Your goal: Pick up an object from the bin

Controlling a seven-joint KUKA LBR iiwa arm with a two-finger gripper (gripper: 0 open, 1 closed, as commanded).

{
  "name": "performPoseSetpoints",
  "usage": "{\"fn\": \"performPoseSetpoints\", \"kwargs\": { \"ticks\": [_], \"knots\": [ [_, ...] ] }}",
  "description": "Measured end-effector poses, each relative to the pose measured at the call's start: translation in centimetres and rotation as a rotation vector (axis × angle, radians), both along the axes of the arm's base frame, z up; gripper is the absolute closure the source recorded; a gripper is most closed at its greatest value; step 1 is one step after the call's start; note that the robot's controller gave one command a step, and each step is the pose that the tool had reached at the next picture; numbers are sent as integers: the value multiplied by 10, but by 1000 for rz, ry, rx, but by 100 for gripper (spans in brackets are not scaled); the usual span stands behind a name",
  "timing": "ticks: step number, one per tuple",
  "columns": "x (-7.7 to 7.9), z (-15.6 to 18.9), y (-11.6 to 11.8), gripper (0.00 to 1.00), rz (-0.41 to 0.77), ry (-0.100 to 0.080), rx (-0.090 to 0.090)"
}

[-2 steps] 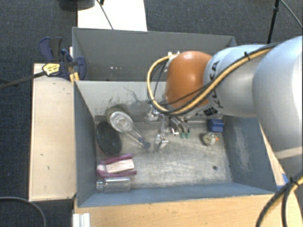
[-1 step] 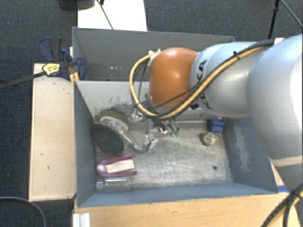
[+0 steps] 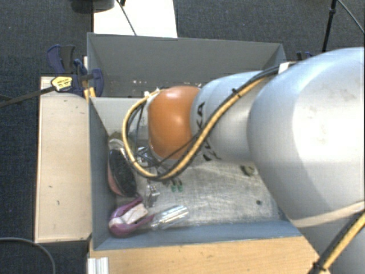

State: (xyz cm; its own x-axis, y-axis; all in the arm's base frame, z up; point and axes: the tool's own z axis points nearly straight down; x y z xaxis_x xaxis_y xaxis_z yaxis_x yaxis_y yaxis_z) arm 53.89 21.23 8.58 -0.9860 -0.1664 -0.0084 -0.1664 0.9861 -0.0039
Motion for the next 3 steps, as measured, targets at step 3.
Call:
{"fn": "performPoseSetpoints", "kwargs": {
  "ticks": [3],
  "knots": [
    [16,-13,31,0,-560,-3,2]
  ]
}}
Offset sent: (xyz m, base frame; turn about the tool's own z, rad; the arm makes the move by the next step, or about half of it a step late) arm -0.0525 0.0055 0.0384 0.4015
